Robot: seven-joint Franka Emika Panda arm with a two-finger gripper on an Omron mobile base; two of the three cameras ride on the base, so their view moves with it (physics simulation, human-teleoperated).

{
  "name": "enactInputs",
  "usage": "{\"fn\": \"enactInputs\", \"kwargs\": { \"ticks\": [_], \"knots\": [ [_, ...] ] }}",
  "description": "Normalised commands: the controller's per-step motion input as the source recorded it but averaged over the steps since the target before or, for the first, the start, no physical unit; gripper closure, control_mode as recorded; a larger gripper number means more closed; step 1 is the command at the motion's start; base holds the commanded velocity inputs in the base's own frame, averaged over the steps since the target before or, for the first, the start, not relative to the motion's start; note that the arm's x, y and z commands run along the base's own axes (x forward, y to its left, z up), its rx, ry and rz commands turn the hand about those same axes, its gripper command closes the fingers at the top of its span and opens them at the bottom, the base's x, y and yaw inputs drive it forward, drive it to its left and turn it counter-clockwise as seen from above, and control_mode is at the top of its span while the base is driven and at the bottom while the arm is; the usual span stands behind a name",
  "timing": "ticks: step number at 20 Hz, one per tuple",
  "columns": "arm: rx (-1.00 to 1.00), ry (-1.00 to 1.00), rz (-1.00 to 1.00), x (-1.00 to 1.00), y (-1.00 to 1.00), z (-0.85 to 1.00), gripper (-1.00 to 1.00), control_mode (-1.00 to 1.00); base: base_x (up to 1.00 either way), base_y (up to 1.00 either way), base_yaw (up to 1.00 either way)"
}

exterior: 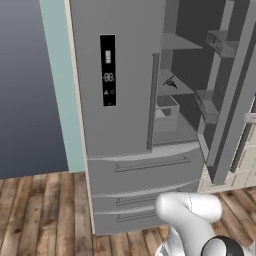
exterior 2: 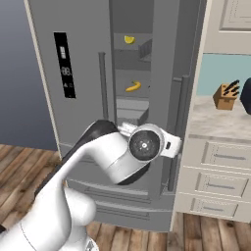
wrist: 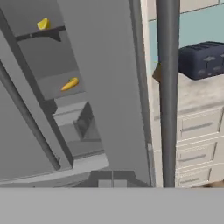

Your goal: Open the fridge, remove the banana, lemon wedge, and fish, and place them on any counter.

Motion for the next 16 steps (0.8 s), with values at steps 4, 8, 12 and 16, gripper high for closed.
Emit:
{"fn": "enactInputs", "kwargs": {
  "ticks": [4, 8, 12, 16],
  "knots": [
    [-0.19, 0.3, -0.28, -0.06, 1.0, 0.47, 1.0, -1.0, 0.0, 0.0, 0.0],
    [-0.22, 0.45, -0.37, 0.19, 0.93, 0.13, 1.0, -1.0, 0.0, 0.0, 0.0],
    [-0.16, 0.46, -0.33, 0.69, 0.83, 0.02, 1.0, -1.0, 0.0, 0.0, 0.0],
    [-0.15, 0.37, -0.26, 0.98, 0.41, -0.02, 1.0, -1.0, 0.0, 0.0, 0.0]
  ]
}}
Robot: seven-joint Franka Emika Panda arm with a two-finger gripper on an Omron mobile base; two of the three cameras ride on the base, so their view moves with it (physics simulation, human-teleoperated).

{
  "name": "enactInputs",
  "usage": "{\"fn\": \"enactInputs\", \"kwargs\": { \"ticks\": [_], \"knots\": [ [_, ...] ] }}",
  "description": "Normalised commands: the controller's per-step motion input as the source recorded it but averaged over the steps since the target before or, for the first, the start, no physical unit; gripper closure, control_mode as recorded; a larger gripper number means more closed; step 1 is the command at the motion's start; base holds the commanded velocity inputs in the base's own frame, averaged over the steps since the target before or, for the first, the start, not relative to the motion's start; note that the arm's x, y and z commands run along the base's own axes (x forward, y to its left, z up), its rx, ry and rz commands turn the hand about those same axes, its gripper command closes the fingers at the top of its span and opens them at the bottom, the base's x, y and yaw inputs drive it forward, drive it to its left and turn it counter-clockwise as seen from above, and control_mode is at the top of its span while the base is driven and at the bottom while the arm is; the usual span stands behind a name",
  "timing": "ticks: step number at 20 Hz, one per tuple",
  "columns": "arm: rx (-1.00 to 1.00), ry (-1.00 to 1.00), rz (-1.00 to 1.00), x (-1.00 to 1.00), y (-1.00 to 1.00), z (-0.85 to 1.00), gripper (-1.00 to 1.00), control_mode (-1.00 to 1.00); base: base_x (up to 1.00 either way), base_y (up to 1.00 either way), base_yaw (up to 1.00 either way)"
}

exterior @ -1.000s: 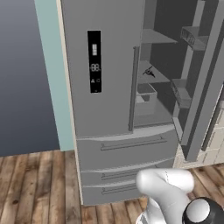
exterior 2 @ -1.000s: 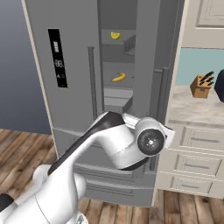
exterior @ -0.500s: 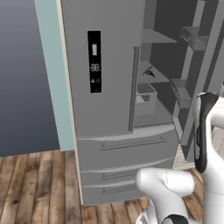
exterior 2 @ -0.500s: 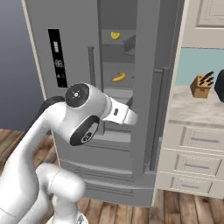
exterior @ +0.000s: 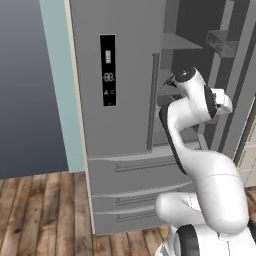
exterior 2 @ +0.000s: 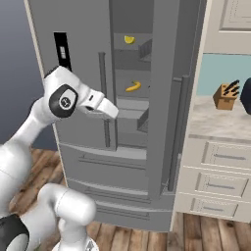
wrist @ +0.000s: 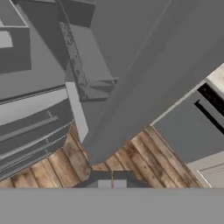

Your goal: Open the fridge, remove the banana, lemon wedge, and fish, and place them on any counter.

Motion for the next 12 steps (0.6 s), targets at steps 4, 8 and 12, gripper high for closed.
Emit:
{"fn": "enactInputs", "kwargs": {
  "ticks": [4, 8, 12],
  "knots": [
    [-0.1, 0.21, -0.16, 0.86, 0.07, -0.04, 1.0, -1.0, 0.0, 0.0, 0.0],
    [-0.02, 0.1, -0.03, 0.67, 0.01, 0.0, 1.0, -1.0, 0.0, 0.0, 0.0],
    [-0.14, 0.11, 0.0, 0.71, -0.03, -0.38, 1.0, -1.0, 0.0, 0.0, 0.0]
  ]
}}
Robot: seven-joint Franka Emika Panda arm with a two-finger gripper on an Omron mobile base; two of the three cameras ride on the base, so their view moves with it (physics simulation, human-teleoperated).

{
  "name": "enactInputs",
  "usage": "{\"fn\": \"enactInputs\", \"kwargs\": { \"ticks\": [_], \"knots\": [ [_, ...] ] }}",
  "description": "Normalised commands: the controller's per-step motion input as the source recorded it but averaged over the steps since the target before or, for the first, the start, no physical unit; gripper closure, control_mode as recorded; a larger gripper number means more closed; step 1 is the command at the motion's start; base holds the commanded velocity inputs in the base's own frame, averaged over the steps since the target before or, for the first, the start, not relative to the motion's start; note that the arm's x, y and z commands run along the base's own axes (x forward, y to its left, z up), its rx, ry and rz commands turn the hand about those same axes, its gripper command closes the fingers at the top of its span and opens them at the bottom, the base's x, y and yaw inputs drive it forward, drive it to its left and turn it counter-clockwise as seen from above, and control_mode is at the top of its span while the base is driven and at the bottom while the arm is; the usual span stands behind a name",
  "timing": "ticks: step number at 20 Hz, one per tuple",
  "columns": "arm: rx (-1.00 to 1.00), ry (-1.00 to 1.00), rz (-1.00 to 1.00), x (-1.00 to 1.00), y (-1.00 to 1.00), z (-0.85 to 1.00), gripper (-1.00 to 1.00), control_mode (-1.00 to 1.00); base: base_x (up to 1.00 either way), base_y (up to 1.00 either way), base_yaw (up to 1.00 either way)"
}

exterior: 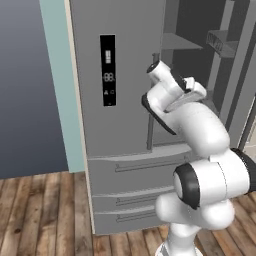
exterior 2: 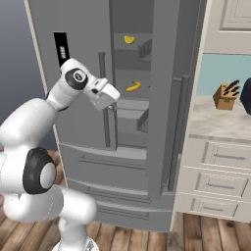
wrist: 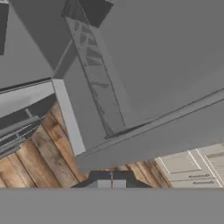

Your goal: Open the fridge, remove the banana, lemon wedge, and fish, and place them on any counter.

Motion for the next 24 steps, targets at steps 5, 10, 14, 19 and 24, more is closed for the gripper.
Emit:
{"fn": "enactInputs", "kwargs": {
  "ticks": [5, 10, 14, 19, 24],
  "knots": [
    [-0.3, 0.02, 0.0, 0.43, -0.16, -0.91, 1.0, -1.0, 0.0, 0.0, 0.0],
    [-0.18, 0.03, -0.02, 0.06, -0.68, -0.17, 1.0, -1.0, 0.0, 0.0, 0.0],
    [-0.12, 0.0, -0.07, 0.0, -0.78, 0.0, 1.0, -1.0, 0.0, 0.0, 0.0],
    [-0.09, 0.06, -0.09, 0.0, -0.82, 0.0, 1.0, -1.0, 0.0, 0.0, 0.0],
    [-0.07, 0.04, -0.12, -0.13, -0.93, 0.0, 1.0, -1.0, 0.0, 0.0, 0.0]
  ]
}}
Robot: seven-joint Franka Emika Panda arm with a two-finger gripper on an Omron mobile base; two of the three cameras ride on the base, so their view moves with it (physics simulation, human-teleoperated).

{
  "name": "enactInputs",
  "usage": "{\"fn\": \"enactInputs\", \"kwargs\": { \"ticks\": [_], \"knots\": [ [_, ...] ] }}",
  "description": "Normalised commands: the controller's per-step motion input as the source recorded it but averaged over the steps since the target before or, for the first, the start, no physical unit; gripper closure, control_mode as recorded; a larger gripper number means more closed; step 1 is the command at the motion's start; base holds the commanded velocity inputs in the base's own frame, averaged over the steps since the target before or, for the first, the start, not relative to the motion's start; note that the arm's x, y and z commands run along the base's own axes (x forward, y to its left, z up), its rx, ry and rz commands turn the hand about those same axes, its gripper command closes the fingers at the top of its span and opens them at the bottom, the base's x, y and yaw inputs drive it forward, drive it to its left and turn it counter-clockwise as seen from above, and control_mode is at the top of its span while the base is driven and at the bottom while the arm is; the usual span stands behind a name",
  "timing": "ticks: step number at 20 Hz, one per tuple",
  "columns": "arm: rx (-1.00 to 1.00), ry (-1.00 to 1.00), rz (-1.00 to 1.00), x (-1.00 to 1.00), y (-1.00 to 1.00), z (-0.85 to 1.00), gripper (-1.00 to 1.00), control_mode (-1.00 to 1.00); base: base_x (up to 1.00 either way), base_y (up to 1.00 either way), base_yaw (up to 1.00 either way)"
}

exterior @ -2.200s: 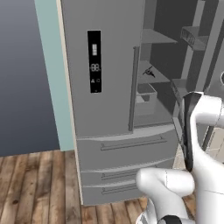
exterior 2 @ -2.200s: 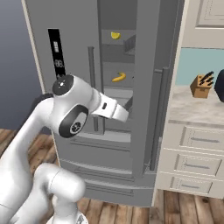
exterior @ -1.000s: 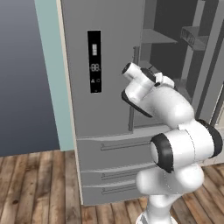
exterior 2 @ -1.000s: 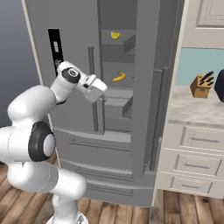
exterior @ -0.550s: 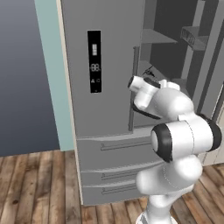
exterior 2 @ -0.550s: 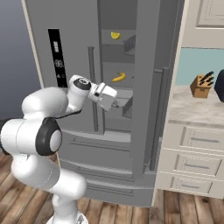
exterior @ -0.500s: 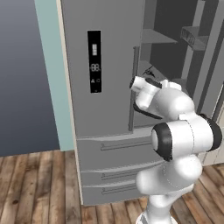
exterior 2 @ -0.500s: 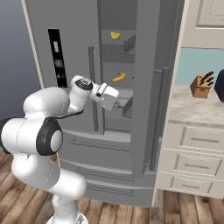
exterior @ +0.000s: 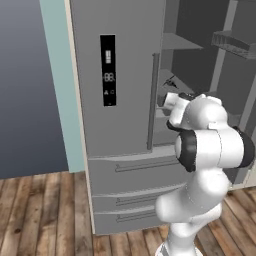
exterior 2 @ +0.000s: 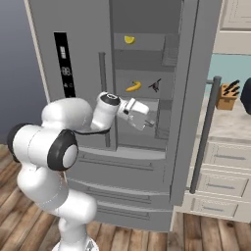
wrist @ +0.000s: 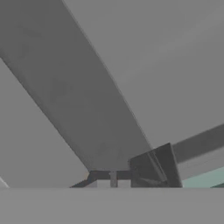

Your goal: Open the fridge, remove the banana, lemon wedge, and fish, and place them on any counter.

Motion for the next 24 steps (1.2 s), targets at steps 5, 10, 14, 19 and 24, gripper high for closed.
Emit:
{"fn": "enactInputs", "kwargs": {
  "ticks": [5, 10, 14, 19, 24],
  "knots": [
    [-0.02, -0.02, -0.11, -0.53, -0.86, 0.14, 1.0, -1.0, 0.0, 0.0, 0.0],
    [0.01, -0.23, -0.01, -0.68, -0.15, 0.36, 1.0, -1.0, 0.0, 0.0, 0.0],
    [0.09, -0.35, 0.08, -0.99, 0.84, 0.44, 1.0, -1.0, 0.0, 0.0, 0.0],
    [0.22, -0.48, 0.16, -0.96, 0.96, 0.41, 1.0, -1.0, 0.0, 0.0, 0.0],
    [0.39, -0.25, 0.27, -0.39, 0.57, 0.62, 1.0, -1.0, 0.0, 0.0, 0.0]
  ]
}}
